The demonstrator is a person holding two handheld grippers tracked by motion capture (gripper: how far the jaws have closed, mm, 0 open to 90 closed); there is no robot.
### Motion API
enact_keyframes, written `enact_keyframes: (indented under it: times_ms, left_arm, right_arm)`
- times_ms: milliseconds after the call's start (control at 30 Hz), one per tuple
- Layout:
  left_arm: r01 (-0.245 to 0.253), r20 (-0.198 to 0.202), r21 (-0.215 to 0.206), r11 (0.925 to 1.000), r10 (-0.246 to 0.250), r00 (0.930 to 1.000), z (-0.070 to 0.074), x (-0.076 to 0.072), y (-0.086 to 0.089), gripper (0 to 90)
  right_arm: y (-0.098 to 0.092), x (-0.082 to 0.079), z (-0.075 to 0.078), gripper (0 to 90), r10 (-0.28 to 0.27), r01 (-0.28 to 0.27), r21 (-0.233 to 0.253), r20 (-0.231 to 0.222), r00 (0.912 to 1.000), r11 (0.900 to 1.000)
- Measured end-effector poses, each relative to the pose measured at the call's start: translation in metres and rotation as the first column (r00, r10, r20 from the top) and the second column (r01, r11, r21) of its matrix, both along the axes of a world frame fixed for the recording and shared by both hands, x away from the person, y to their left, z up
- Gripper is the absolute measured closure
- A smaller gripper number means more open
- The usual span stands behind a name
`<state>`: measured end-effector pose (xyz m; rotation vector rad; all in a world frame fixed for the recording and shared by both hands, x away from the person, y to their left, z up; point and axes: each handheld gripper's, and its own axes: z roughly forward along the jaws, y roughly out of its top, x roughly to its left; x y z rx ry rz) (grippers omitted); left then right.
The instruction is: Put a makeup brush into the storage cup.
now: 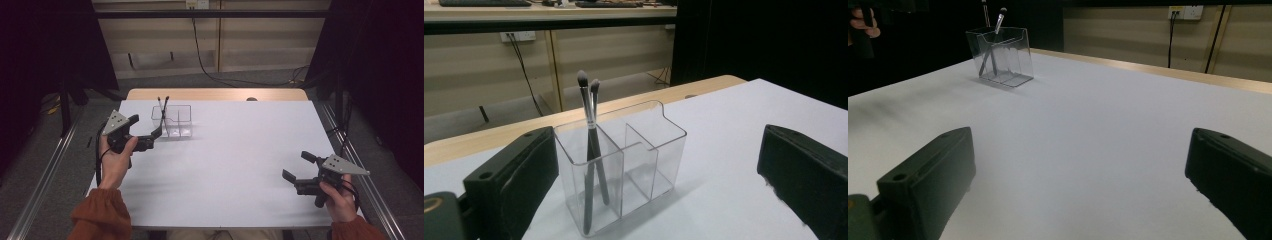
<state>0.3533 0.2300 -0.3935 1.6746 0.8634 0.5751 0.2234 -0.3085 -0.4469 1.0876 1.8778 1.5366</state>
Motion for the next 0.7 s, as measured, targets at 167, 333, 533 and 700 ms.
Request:
enact_keyframes:
  times_ms: [167,333,533,700]
  left_arm:
    - [-0.004,0.004,-0.008,1.0000,0.004,1.0000,-0.003,-0.009,0.003,2.8]
    - [-0.008,0.010,0.001,1.0000,0.008,0.9999,-0.004,-0.018,0.006,2.6]
    - [-0.010,0.020,0.001,0.9999,0.010,0.9998,-0.005,-0.029,0.011,2.6]
    - [-0.013,0.021,-0.008,0.9999,0.014,0.9997,-0.008,-0.040,0.014,2.7]
  right_arm:
    - [0.000,0.000,0.000,0.0,0.000,0.000,0.000,0.000,1.0000,1.000]
    - [0.000,0.000,0.000,0.0,0.002,-0.002,-0.005,0.001,1.0000,1.000]
    - [0.000,0.000,0.000,0.0,0.002,-0.002,-0.004,-0.002,1.0000,1.000]
    - [0.000,0.000,0.000,0.0,0.002,-0.002,-0.004,-0.001,1.0000,1.000]
